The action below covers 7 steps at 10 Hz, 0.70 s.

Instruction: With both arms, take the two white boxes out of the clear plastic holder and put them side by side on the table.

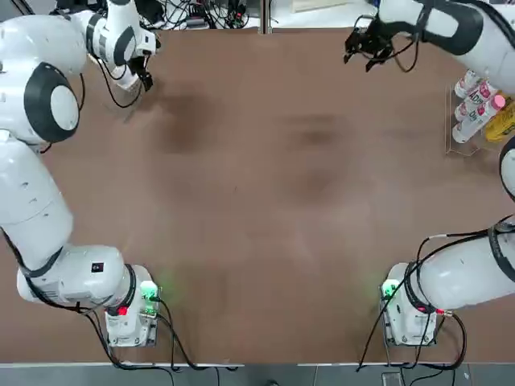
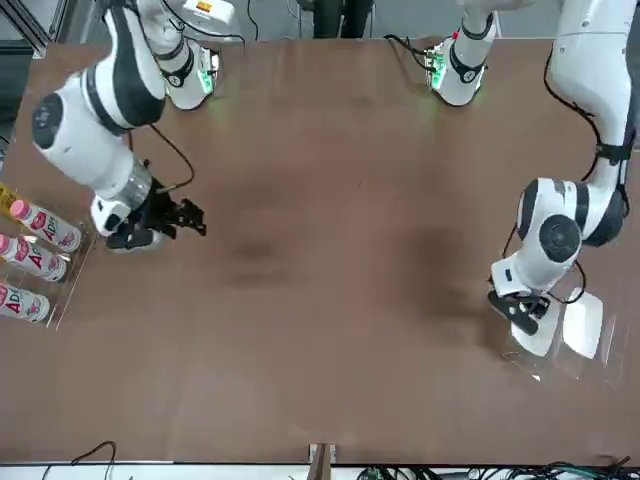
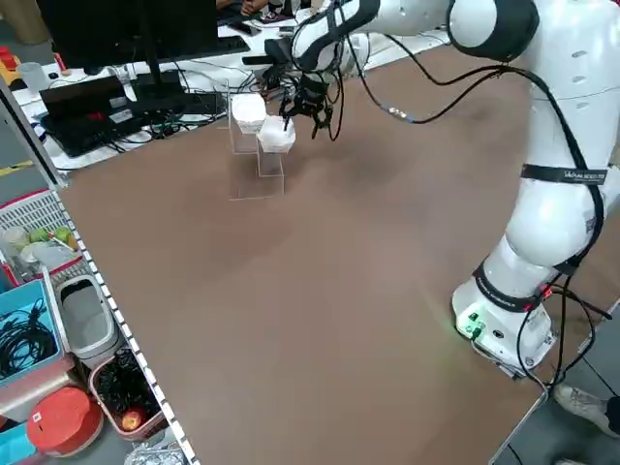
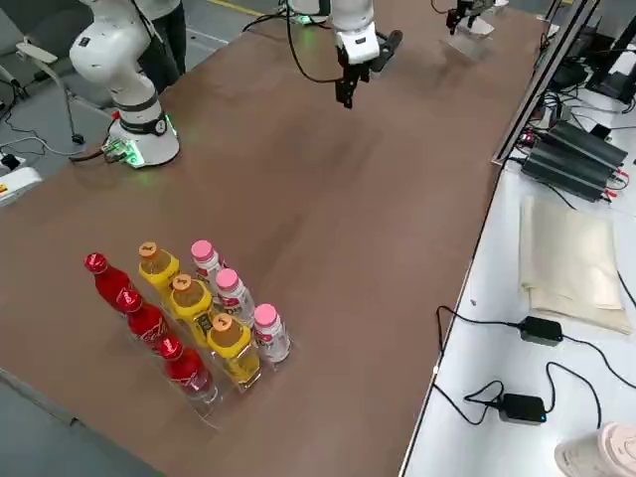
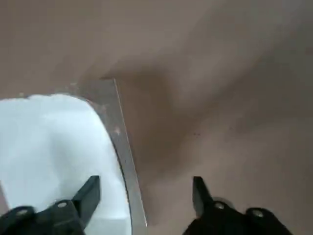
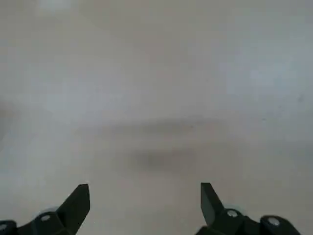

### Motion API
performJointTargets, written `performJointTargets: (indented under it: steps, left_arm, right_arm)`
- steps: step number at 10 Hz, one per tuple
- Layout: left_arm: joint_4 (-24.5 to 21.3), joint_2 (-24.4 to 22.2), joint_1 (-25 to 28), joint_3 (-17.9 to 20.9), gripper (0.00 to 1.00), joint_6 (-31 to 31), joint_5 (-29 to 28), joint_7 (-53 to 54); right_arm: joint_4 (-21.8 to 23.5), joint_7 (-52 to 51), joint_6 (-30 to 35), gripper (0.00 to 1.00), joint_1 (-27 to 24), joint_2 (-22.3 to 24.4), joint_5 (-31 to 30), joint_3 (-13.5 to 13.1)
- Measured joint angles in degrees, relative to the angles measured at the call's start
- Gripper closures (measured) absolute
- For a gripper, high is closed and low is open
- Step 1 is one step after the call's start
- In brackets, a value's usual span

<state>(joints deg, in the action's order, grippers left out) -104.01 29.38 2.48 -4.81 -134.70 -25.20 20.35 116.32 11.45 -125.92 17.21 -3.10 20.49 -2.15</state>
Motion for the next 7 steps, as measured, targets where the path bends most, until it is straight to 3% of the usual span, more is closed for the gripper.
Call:
performJointTargets:
  steps: [2, 4, 6, 7]
  left_arm:
    - [0.3, 0.2, 0.8, 0.0, 0.41, -0.2, -0.6, -0.1]
    - [1.1, -0.1, 1.0, 0.0, 0.74, -0.2, -0.6, -0.1]
    - [1.4, -0.5, 1.0, -0.1, 0.98, 0.0, -0.6, -0.1]
    - [1.7, -0.7, 0.9, -0.1, 0.98, 0.9, -0.6, -0.1]
  right_arm:
    - [0.5, 9.6, -2.7, 0.0, 3.1, -1.0, 0.6, 0.0]
    - [0.7, 17.2, -6.8, 0.0, 7.9, -3.1, 0.7, 0.0]
    - [1.1, 20.9, -10.2, 0.0, 11.4, -6.1, 0.7, 0.0]
    - [1.3, 22.0, -11.4, 0.0, 12.1, -7.1, 0.7, -0.1]
